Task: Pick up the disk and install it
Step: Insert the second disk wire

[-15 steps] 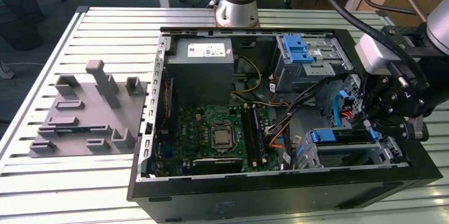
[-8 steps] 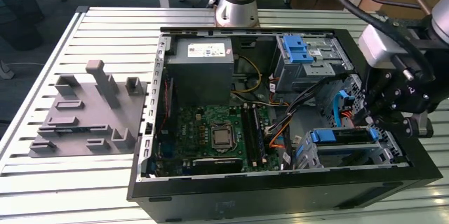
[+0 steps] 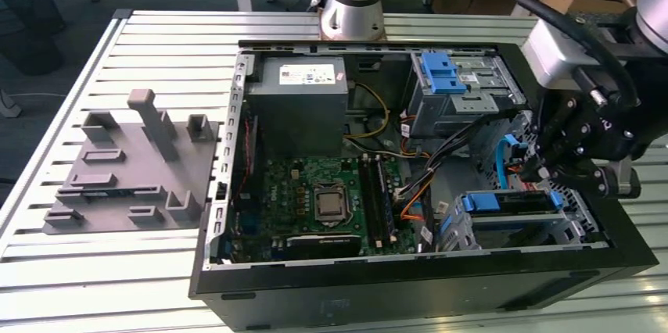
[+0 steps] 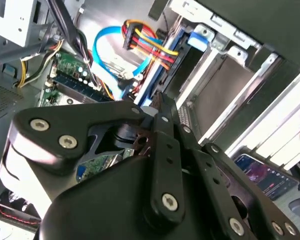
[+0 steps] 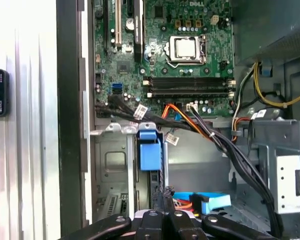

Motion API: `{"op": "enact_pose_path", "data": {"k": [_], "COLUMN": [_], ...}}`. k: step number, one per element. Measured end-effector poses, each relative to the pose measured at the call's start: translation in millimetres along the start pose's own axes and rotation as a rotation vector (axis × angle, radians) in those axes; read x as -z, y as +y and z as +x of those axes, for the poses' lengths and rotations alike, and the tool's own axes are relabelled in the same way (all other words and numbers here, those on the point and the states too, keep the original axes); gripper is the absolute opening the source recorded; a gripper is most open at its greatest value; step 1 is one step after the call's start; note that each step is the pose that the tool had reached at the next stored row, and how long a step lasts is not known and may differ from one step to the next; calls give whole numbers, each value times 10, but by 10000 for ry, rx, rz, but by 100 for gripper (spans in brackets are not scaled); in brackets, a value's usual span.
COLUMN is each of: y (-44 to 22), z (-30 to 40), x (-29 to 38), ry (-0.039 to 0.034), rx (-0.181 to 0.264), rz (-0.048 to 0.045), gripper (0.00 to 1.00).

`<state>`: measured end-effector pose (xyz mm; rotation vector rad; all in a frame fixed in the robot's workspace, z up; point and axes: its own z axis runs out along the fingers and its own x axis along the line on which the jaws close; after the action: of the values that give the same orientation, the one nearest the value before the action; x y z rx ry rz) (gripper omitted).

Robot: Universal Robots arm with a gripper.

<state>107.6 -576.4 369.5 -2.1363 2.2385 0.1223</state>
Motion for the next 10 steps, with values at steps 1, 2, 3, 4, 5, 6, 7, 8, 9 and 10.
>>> {"op": "enact_pose_path", "data": {"k": [1, 2, 3, 4, 5, 6, 7, 8, 9, 10], "y": [11, 18, 25, 32, 37, 41, 43, 45, 47, 48], "z": [-2, -7, -13, -19, -27, -36, -45, -57, -71, -87], "x": [6, 20, 39, 60, 80, 101, 120, 136, 149, 159], "ry": [2, 3, 1, 1, 0, 0, 1, 4, 5, 15], "rx": [0, 0, 1, 0, 1, 2, 3, 4, 4, 3], "rz": [5, 9, 14, 17, 22, 28, 32, 36, 40, 43], "gripper": [11, 11, 11, 11, 11, 11, 11, 11, 11, 11]}}
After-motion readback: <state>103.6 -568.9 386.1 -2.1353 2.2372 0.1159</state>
